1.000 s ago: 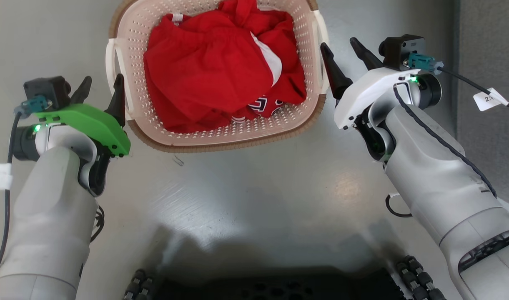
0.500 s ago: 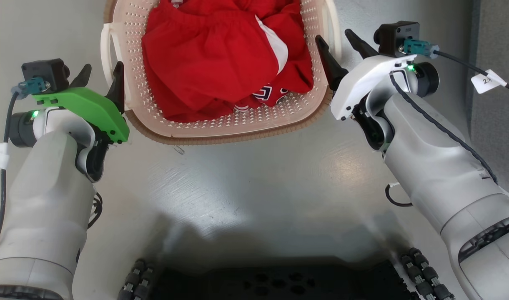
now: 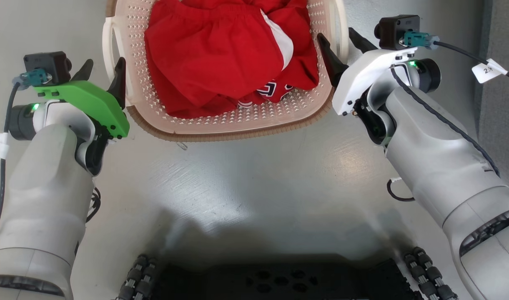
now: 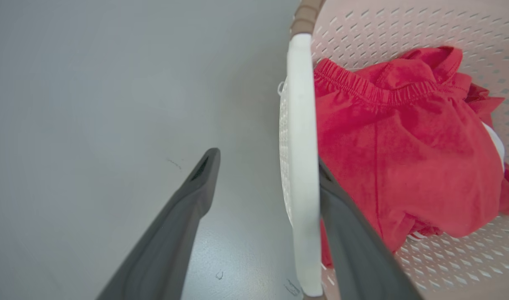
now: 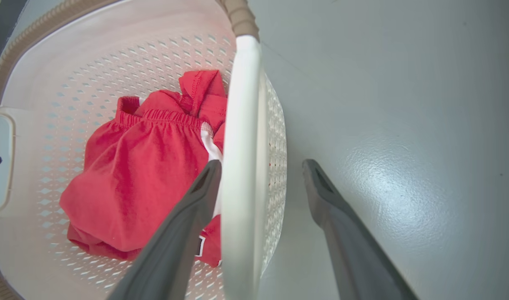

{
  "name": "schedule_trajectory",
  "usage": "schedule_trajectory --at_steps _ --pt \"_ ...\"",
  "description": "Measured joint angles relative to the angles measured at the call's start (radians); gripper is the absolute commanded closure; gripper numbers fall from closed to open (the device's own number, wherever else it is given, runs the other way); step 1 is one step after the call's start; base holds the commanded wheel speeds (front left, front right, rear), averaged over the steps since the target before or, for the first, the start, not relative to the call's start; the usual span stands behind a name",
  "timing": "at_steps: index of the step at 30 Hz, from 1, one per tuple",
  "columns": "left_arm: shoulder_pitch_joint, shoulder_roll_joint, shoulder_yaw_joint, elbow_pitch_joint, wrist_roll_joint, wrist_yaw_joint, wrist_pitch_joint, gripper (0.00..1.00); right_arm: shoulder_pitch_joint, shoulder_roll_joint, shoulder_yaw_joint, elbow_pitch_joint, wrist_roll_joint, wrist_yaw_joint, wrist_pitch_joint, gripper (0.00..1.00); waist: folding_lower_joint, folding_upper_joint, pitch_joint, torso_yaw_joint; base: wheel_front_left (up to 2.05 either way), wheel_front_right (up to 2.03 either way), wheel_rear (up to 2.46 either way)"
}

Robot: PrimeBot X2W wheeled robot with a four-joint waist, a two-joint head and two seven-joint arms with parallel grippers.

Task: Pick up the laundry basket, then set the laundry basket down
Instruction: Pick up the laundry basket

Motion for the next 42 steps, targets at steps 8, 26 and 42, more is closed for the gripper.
schedule_trajectory --at_steps 8,26,42 --pt "-0.010 0.000 -0.021 0.021 -0.027 0.000 0.000 0.51 -0.016 0.000 0.025 0.013 0.030 0.000 0.000 0.67 0.0000 0.0000 0.001 0.003 0.00 0.00 0.00" --pt "-0.016 -0.020 -0.075 0.045 -0.070 -0.001 -0.023 1.00 -0.024 0.006 0.078 0.035 0.075 -0.002 -0.011 1.00 0.0000 0.0000 -0.022 0.001 0.00 0.00 0.00" --pt "-0.015 -0.015 -0.118 0.073 -0.104 -0.001 -0.058 1.00 -0.018 0.010 0.116 0.050 0.120 -0.001 -0.028 1.00 0.0000 0.0000 -0.093 -0.004 0.00 0.00 0.00"
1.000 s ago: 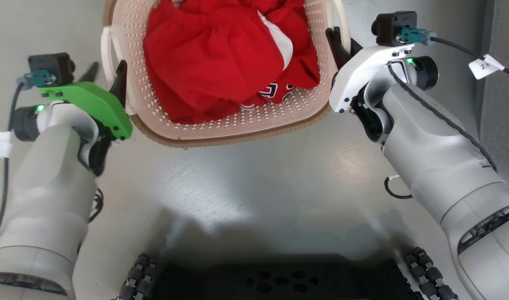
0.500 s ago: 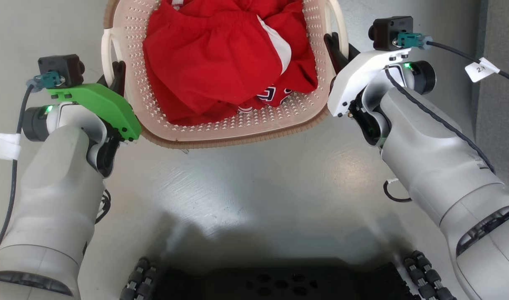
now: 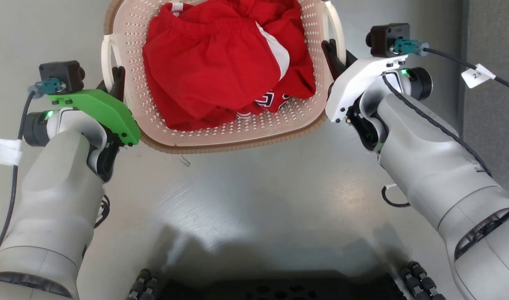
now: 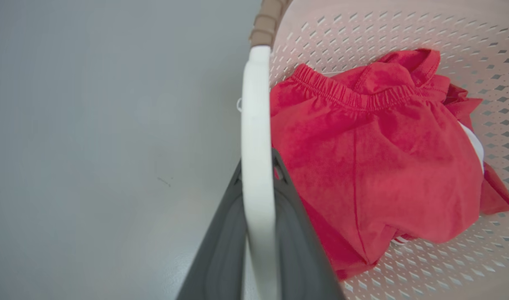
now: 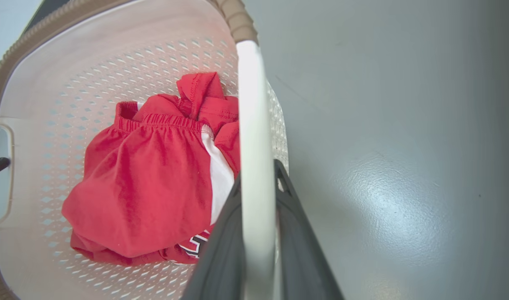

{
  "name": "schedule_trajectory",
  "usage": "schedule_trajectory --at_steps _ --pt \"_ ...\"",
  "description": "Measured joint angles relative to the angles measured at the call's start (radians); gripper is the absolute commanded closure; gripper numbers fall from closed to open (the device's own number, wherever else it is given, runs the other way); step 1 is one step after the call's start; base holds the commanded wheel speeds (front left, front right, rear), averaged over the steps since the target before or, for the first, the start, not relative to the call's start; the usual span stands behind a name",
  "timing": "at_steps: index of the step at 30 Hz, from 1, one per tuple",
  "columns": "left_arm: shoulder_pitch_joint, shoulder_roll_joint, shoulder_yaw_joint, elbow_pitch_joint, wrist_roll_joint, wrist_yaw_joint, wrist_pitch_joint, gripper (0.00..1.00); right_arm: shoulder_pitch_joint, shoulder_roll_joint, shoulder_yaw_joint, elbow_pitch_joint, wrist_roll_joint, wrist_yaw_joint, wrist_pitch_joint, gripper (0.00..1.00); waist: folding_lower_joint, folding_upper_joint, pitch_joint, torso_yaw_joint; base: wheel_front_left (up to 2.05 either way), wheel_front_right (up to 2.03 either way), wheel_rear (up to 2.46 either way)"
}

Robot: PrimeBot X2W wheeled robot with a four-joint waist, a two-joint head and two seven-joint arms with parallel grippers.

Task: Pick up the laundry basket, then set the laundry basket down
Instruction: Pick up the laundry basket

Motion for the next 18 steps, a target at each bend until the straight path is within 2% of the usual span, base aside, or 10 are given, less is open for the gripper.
schedule_trajectory --at_steps 18 --pt "0.046 0.009 -0.062 0.018 -0.055 0.000 0.050 1.00 0.061 0.002 0.052 0.013 0.095 0.018 0.037 1.00 0.0000 0.0000 -0.129 -0.023 0.00 0.00 0.00"
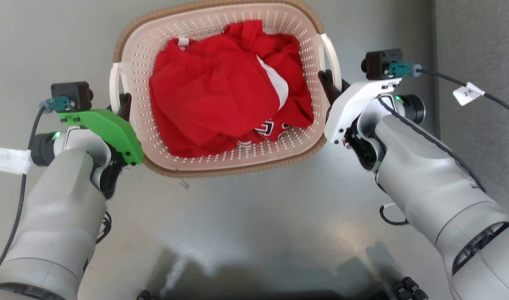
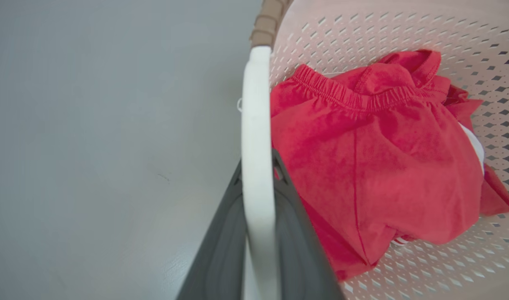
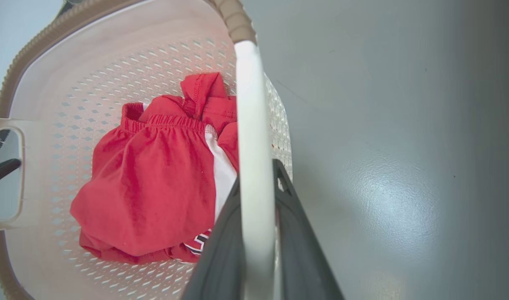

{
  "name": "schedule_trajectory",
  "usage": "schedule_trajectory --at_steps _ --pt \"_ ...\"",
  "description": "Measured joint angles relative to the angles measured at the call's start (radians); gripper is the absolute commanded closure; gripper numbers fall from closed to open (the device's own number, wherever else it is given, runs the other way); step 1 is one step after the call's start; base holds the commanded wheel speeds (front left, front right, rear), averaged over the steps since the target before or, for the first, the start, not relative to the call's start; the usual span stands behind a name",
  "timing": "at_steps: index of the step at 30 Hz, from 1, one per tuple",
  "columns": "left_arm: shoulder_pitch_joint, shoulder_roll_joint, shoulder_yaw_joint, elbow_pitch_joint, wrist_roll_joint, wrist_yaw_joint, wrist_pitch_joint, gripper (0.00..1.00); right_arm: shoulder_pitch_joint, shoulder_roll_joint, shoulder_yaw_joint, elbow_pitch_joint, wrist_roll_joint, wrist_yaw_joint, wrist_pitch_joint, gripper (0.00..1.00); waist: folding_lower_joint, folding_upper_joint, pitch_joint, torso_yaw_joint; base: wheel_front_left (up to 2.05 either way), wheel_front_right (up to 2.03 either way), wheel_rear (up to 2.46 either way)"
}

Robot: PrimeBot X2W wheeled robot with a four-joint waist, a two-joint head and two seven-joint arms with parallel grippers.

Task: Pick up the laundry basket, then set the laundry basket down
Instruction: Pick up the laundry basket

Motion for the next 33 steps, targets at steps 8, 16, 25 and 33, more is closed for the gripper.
schedule_trajectory --at_steps 8,16,25,33 --pt "0.038 0.006 -0.022 0.008 -0.021 -0.001 0.018 1.00 0.042 0.006 0.018 0.000 0.039 0.007 0.019 1.00 0.0000 0.0000 -0.068 -0.012 0.00 0.00 0.00" --pt "0.080 0.007 -0.040 0.012 -0.033 -0.001 0.032 1.00 0.082 0.007 0.038 -0.001 0.080 0.009 0.039 1.00 0.0000 0.0000 -0.139 -0.024 0.00 0.00 0.00" --pt "0.131 0.008 -0.066 0.015 -0.049 -0.001 0.057 1.00 0.136 0.007 0.064 -0.001 0.124 0.010 0.080 1.00 0.0000 0.0000 -0.219 -0.035 0.00 0.00 0.00" --pt "0.170 0.010 -0.085 0.018 -0.083 -0.001 0.100 1.00 0.171 0.007 0.087 -0.001 0.159 0.010 0.133 1.00 0.0000 0.0000 -0.289 -0.045 0.00 0.00 0.00"
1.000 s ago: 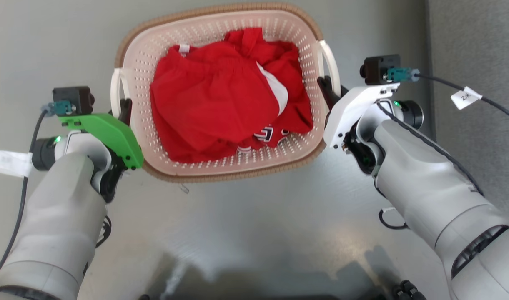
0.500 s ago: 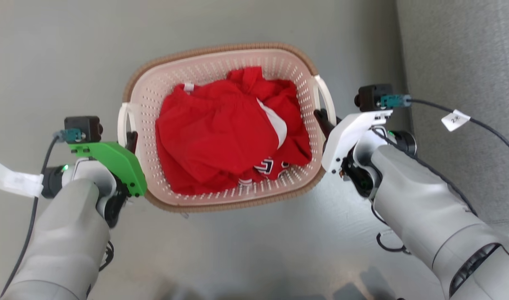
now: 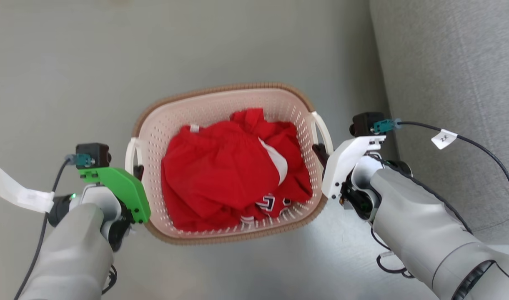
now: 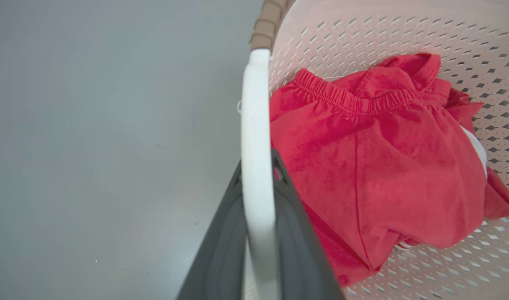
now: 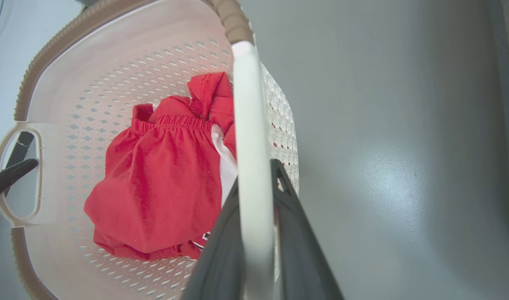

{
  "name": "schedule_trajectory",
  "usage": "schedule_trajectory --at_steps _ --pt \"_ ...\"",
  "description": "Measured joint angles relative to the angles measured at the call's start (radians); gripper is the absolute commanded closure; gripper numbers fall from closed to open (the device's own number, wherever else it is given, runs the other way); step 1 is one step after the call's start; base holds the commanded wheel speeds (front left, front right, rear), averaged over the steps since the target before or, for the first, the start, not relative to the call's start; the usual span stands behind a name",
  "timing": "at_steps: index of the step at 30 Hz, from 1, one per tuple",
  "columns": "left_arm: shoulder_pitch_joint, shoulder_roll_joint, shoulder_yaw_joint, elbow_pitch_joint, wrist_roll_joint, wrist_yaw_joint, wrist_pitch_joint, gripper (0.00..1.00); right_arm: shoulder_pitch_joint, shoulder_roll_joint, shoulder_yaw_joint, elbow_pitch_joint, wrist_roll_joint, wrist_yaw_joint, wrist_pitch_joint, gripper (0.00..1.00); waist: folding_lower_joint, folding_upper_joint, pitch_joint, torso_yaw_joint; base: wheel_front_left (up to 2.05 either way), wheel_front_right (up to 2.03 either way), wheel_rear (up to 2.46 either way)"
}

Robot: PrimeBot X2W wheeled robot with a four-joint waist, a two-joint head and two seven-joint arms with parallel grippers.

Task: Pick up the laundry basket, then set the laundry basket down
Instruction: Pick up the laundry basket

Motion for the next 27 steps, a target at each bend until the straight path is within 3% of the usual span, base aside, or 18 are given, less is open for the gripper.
schedule_trajectory --at_steps 27 --pt "0.082 -0.003 -0.044 0.018 -0.065 0.000 0.194 1.00 0.085 0.004 0.055 0.024 0.106 -0.020 0.205 1.00 0.0000 0.0000 -0.210 -0.026 0.00 0.00 0.00"
